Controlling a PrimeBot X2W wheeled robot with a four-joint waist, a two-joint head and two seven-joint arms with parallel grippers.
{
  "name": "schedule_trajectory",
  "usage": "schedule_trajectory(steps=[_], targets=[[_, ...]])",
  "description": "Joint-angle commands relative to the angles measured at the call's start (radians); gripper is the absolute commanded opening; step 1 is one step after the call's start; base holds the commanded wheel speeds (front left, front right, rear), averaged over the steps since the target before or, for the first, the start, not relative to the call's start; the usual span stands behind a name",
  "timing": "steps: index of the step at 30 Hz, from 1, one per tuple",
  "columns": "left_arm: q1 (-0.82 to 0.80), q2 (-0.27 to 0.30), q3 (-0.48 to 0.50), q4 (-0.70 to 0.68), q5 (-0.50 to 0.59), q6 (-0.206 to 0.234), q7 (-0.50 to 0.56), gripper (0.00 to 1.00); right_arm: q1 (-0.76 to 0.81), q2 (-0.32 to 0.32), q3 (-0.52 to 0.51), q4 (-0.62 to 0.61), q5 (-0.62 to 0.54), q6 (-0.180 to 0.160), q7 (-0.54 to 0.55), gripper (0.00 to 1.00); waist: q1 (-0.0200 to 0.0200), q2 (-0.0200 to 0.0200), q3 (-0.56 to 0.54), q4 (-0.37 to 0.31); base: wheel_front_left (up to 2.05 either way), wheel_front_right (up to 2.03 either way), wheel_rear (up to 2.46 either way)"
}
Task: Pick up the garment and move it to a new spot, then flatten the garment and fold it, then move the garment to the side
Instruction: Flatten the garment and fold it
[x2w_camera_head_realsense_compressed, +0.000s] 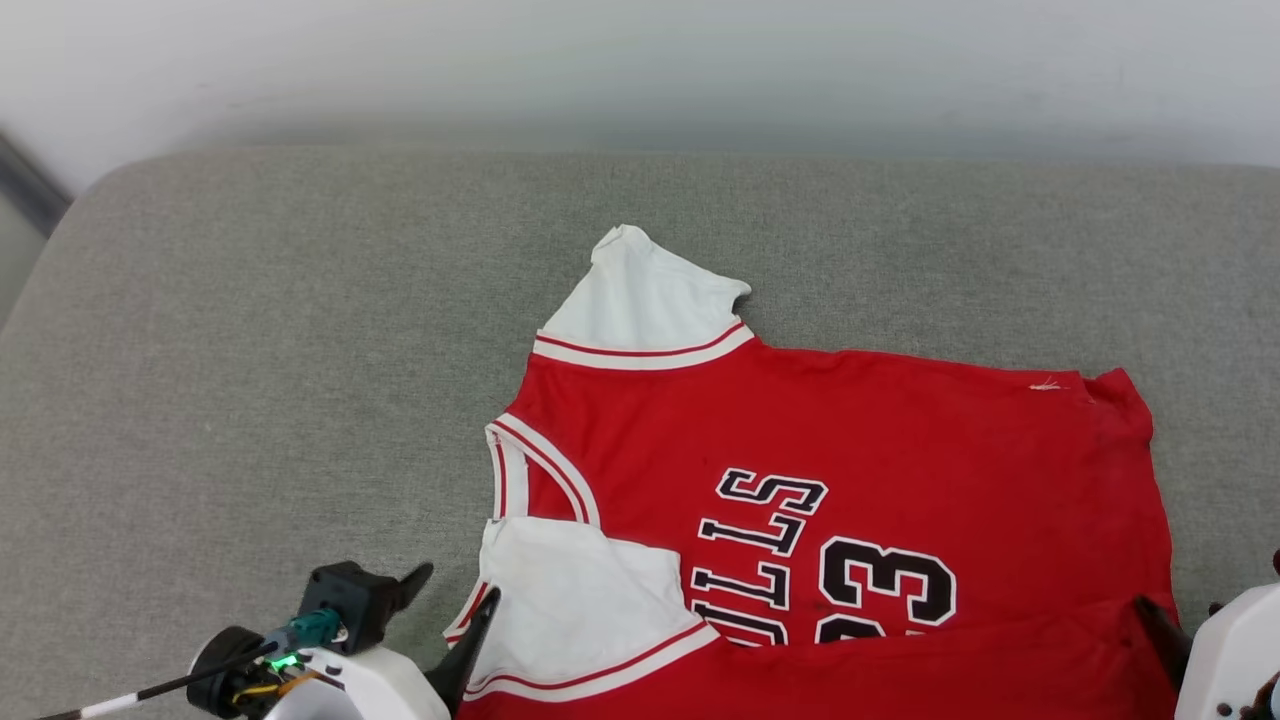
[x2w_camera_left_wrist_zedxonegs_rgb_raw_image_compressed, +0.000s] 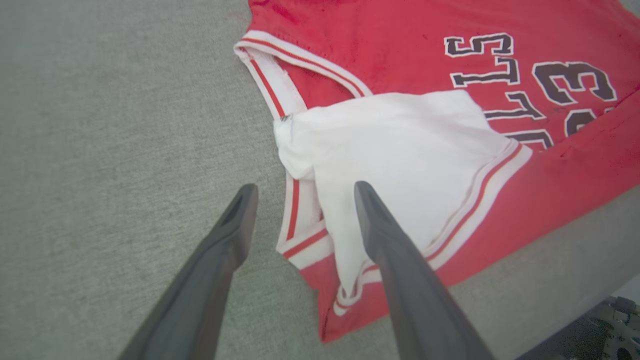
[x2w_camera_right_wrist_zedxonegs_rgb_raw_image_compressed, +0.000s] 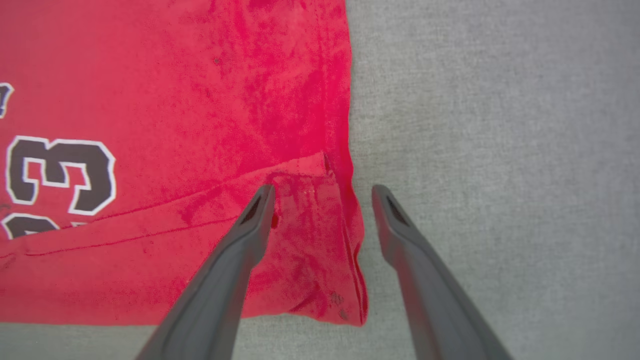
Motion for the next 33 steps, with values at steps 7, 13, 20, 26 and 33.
schedule_trajectory(steps=[7,13,20,26,33], targets=[[-0.007,-0.055,0.126,-0.007,0.034,0.086,-0.268,1.00,-0.060,-0.044,0.019,-0.119,0.072,-0.001,-0.197,1.00,0.0000,-0.0001,-0.062,0.005,0.00,0.00,0.00],[0.027,-0.104,0.200,-0.023,0.065,0.113,-0.387,1.00,-0.069,-0.034,0.045,-0.158,0.097,-0.001,-0.382,1.00,0.0000,-0.0001,-0.079,0.003,0.00,0.00,0.00],[0.081,-0.225,0.353,-0.088,0.182,0.030,-0.395,1.00,-0.033,-0.006,0.082,-0.188,0.071,-0.001,-0.629,1.00,0.0000,-0.0001,-0.080,0.002,0.00,0.00,0.00],[0.100,-0.283,0.416,-0.079,0.254,-0.053,-0.393,1.00,-0.012,0.021,0.099,-0.176,0.054,-0.001,-0.729,1.00,0.0000,-0.0001,-0.068,-0.012,0.00,0.00,0.00],[0.034,-0.311,0.470,-0.045,0.291,-0.152,-0.393,1.00,-0.042,0.045,0.106,-0.166,0.043,-0.001,-0.832,1.00,0.0000,-0.0001,-0.007,-0.050,0.00,0.00,0.00]])
